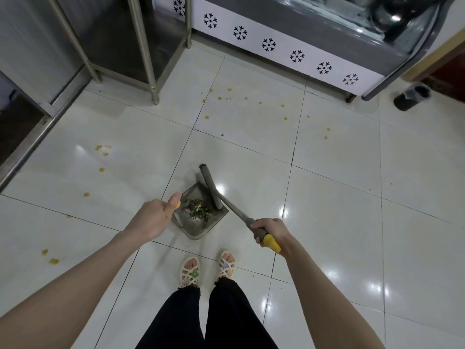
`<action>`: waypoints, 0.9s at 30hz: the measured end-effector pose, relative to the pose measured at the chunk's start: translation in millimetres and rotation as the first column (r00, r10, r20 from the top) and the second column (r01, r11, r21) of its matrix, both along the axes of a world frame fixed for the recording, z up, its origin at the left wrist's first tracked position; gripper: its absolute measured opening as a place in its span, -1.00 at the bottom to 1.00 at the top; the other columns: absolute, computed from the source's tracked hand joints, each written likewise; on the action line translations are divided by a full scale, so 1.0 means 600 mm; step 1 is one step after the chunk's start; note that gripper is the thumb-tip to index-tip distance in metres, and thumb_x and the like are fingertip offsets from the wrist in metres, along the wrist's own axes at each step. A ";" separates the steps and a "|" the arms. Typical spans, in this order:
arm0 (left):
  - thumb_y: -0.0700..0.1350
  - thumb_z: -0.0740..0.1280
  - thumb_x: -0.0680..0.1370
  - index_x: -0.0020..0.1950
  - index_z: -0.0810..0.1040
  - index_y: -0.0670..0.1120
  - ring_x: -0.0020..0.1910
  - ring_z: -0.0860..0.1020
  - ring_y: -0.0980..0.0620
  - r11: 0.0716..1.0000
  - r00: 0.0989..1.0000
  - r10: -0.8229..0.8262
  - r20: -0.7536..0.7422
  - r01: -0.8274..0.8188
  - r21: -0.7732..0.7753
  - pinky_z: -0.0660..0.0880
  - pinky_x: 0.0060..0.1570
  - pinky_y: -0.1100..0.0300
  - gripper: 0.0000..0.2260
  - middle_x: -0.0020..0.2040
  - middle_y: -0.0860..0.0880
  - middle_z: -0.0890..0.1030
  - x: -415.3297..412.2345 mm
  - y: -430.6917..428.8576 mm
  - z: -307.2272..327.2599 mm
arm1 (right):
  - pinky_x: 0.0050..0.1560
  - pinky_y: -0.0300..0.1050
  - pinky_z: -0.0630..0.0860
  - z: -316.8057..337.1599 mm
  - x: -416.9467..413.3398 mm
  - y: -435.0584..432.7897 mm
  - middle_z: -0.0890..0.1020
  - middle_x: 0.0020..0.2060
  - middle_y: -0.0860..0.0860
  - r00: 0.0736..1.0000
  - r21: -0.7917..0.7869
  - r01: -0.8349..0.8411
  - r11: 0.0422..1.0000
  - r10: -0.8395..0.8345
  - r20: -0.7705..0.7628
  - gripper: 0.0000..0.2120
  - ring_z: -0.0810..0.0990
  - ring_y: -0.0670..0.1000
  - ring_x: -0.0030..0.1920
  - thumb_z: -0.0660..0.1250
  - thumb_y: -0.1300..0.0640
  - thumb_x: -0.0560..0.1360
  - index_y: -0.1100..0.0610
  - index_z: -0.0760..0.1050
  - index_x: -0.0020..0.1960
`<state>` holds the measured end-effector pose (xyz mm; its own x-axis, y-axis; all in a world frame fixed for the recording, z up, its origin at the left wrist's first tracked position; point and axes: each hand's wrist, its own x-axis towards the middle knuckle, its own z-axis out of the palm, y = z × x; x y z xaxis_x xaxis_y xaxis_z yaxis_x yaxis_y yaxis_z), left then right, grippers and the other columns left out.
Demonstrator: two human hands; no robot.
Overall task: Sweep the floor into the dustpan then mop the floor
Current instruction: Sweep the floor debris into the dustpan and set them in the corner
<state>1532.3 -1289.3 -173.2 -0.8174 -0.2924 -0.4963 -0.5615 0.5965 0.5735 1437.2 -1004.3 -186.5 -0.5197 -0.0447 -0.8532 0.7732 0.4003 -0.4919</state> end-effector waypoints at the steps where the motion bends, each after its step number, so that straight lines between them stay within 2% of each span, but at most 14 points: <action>1: 0.49 -0.18 0.32 -0.48 0.19 -0.10 -0.48 0.29 -0.04 1.000 1.000 0.003 -0.003 -0.003 0.004 0.30 -0.37 0.13 -0.34 -0.53 -0.04 0.30 0.006 0.003 0.002 | -0.50 -0.21 0.44 0.004 0.002 0.002 0.53 -0.36 0.19 1.000 0.004 -0.004 1.000 0.004 -0.014 -0.87 0.51 0.04 -0.49 0.36 0.31 0.41 0.38 0.54 -0.09; 6: 0.52 -0.19 0.28 -0.48 0.16 -0.09 -0.50 0.28 -0.03 0.998 0.998 0.055 0.001 -0.055 0.007 0.28 -0.40 0.13 -0.33 -0.55 -0.02 0.28 0.026 0.013 0.006 | -0.54 -0.24 0.42 -0.003 -0.007 -0.009 0.48 -0.43 0.15 0.997 0.032 -0.033 0.999 0.035 -0.074 -0.97 0.46 0.08 -0.52 0.32 0.35 0.41 0.34 0.52 -0.18; 8: 0.53 -0.19 0.28 -0.46 0.22 -0.12 -0.49 0.33 -0.04 0.997 0.997 0.077 0.016 -0.077 0.010 0.31 -0.38 0.13 -0.30 -0.53 -0.04 0.34 0.034 0.016 0.003 | -0.55 -0.25 0.41 -0.015 -0.008 -0.014 0.47 -0.42 0.15 0.996 0.039 -0.033 0.999 0.037 -0.081 -0.98 0.45 0.08 -0.51 0.31 0.36 0.42 0.32 0.50 -0.19; 13: 0.51 -0.19 0.29 -0.48 0.26 -0.14 -0.46 0.37 -0.06 0.991 0.991 0.134 0.011 -0.134 -0.019 0.33 -0.37 0.14 -0.28 -0.52 -0.08 0.38 0.045 0.032 -0.007 | -0.54 -0.23 0.42 -0.048 0.005 -0.011 0.48 -0.35 0.19 0.999 -0.002 -0.050 0.999 0.050 -0.021 -0.95 0.46 0.10 -0.46 0.31 0.35 0.44 0.35 0.51 -0.13; 18: 0.49 -0.18 0.32 -0.49 0.31 -0.16 -0.41 0.40 -0.12 0.989 0.990 0.139 0.005 -0.138 -0.050 0.37 -0.27 0.09 -0.27 -0.45 -0.15 0.44 0.057 0.041 -0.007 | -0.51 -0.23 0.42 -0.031 0.025 0.025 0.51 -0.36 0.17 0.995 -0.044 -0.095 0.995 0.096 0.010 -0.88 0.50 0.04 -0.52 0.36 0.34 0.40 0.38 0.56 -0.09; 22: 0.48 -0.17 0.35 -0.46 0.30 -0.15 -0.42 0.38 -0.11 0.990 0.991 0.133 0.005 -0.132 -0.046 0.36 -0.30 0.11 -0.29 -0.45 -0.13 0.43 0.080 0.057 -0.008 | -0.51 -0.23 0.41 -0.013 0.028 0.051 0.50 -0.41 0.17 0.996 -0.048 -0.088 0.995 0.088 -0.012 -0.95 0.47 0.06 -0.55 0.35 0.35 0.39 0.35 0.55 -0.17; 27: 0.40 -0.12 0.48 -0.45 0.34 -0.18 -0.41 0.40 -0.12 0.985 0.988 0.156 0.007 -0.155 -0.072 0.40 -0.26 0.10 -0.30 -0.44 -0.16 0.45 0.102 0.068 -0.013 | -0.55 -0.25 0.39 -0.021 0.023 0.060 0.47 -0.45 0.16 0.993 -0.024 -0.099 0.995 0.098 -0.062 -0.95 0.44 0.07 -0.57 0.32 0.39 0.40 0.35 0.55 -0.16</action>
<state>1593.2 -1248.6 -181.0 -0.7529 -0.4505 -0.4798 -0.6578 0.5406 0.5245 1450.9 -968.4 -199.0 -0.5627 -0.1207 -0.8178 0.6988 0.4592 -0.5485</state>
